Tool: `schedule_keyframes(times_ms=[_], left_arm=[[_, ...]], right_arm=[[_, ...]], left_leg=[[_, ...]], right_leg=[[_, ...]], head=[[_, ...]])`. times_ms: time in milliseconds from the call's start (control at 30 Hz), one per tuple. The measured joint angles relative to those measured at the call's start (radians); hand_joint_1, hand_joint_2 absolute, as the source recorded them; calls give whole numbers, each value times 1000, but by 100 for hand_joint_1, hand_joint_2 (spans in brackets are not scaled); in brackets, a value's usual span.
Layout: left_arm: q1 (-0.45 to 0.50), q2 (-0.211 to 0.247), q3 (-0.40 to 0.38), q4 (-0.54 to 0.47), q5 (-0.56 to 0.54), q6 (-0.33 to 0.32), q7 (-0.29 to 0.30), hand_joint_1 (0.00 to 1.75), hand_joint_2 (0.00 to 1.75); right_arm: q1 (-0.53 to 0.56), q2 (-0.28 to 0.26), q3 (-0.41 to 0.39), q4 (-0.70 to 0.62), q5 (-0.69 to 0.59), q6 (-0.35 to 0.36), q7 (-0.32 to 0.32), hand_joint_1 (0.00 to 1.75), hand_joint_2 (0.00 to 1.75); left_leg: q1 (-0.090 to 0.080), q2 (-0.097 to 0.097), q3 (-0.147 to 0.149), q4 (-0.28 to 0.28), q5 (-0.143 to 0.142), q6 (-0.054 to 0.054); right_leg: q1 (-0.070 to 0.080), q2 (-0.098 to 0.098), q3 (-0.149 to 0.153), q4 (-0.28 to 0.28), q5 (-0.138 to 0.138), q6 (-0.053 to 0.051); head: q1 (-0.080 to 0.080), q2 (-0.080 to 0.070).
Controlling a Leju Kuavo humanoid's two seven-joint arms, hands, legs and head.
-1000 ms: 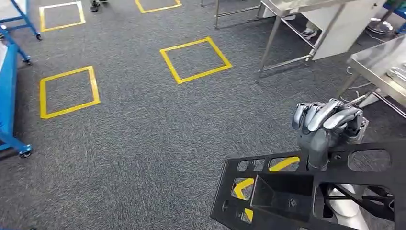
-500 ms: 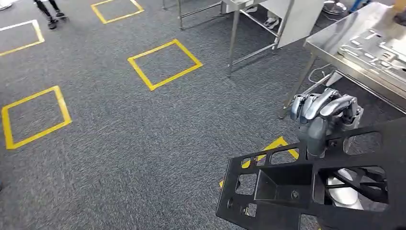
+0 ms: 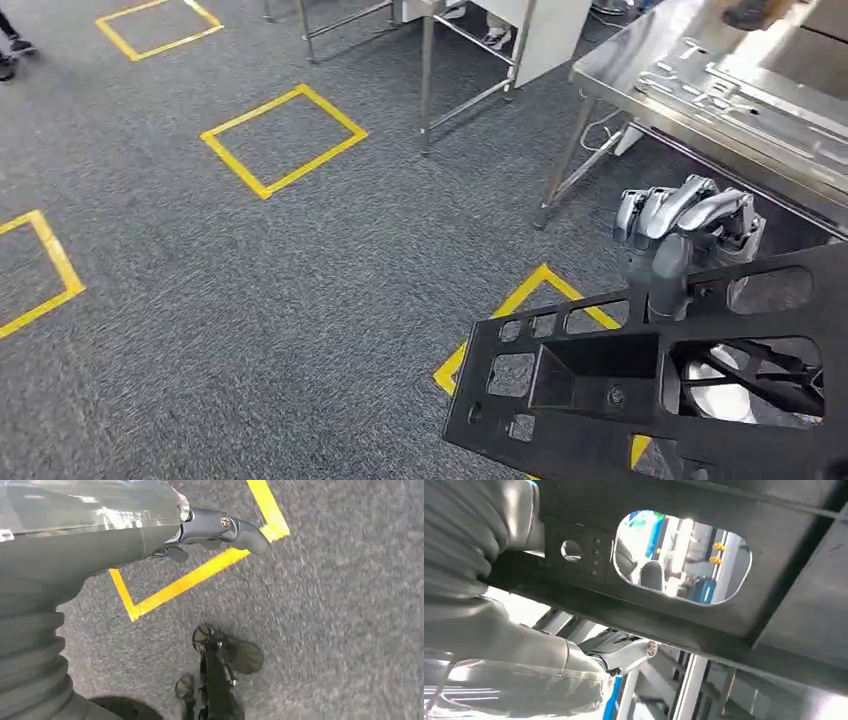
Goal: Take the parts from the cabinet and place them on the table.
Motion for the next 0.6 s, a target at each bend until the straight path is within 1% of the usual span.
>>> schedule_keyframes(times_ms=[33,67,100,133,167,200,233,267,300,333,367,400,433,467,500,533,567,600], left_arm=[[-1,-1,0,0,0,0,0,0,175],[-1,-2,0,0,0,0,0,0,175],[-2,-4,0,0,0,0,0,0,175],[-3,-4,0,0,0,0,0,0,175],[-4,-4,0,0,0,1,0,0,175],[-4,-4,0,0,0,2,1,0,175],[-6,-4,0,0,0,4,2,0,175],[-7,-4,0,0,0,5,2,0,175],[-6,-5,0,0,0,4,3,0,175],[-4,-5,0,0,-1,4,3,0,175],[-1,-5,1,0,-1,3,3,0,175],[1,-5,2,0,-1,3,3,0,175],[2,-5,2,0,-1,3,3,0,175],[1,-5,2,0,-1,3,3,0,175],[0,-5,2,0,-1,3,2,0,175],[0,-5,2,0,-1,3,2,0,175],[1,-5,2,0,-1,3,2,0,175],[1,-5,2,0,-1,2,2,0,175]], right_arm=[[-1,0,0,0,-1,0,0,175,175],[-2,0,0,0,-1,0,0,175,175],[-2,0,0,0,-2,0,0,175,175],[-2,0,0,0,-2,0,0,175,175],[-2,-1,0,0,-2,0,0,175,175],[-1,-2,-1,0,-2,0,0,175,175],[2,-2,-1,-5,-2,1,0,175,175],[3,-3,-2,-8,-2,2,-2,175,175],[3,-3,-2,-9,-2,2,-3,175,175],[8,-3,-1,-9,-2,2,-1,175,175],[14,-3,-1,-10,-2,2,-2,175,175],[21,-3,-1,-11,-2,2,-1,175,175],[25,-3,-1,-12,-2,2,-1,175,175],[29,-3,-1,-14,-2,2,-1,175,175],[30,-3,-2,-18,-2,2,-1,175,175],[31,-3,-2,-21,-2,2,-1,175,175],[31,-3,-3,-23,-2,2,-1,175,175],[30,-3,-3,-24,-2,2,-1,175,175]], left_leg=[[-1,10,7,0,-4,-4],[-4,18,12,0,-8,-9],[-9,25,12,1,-12,-15],[-9,35,14,1,-13,-20],[-8,46,17,-2,-14,-24],[-10,60,24,-6,-16,-30],[-9,54,23,-3,-25,-37],[-5,-4,17,31,-49,-40],[-3,-34,-10,91,-83,-40],[-1,-50,-52,176,-123,-42],[-1,-56,-93,254,-152,-44],[-1,-57,-125,309,-162,-45],[-1,-57,-134,313,-148,-44],[-1,-58,-121,272,-110,-42],[0,-62,-87,189,-56,-39],[1,-82,-44,89,-2,-36],[4,-141,-16,21,12,-30],[9,-163,-11,0,4,-30]], right_leg=[[3,-29,60,-108,44,-6],[15,-87,85,-159,32,-17],[18,-75,83,-162,39,-23],[20,-61,79,-159,38,-26],[20,-51,77,-157,37,-28],[20,-36,77,-161,39,-34],[4,-22,86,-173,45,-42],[5,-14,91,-177,45,-47],[5,-5,91,-177,46,-51],[6,7,91,-177,45,-54],[7,21,91,-176,45,-55],[8,37,91,-175,45,-54],[8,51,92,-174,45,-54],[8,65,93,-173,44,-53],[7,80,96,-172,42,-51],[7,93,98,-169,40,-47],[4,103,97,-167,38,-44],[9,116,90,-159,38,-37]], head=[[0,0],[-1,0],[-2,0],[-1,0],[-2,0],[-2,0],[-3,0],[-5,0],[-8,0],[-10,0],[-10,0],[-11,0],[-10,0],[-10,0],[-10,0],[-10,0],[-11,0],[-9,0]])
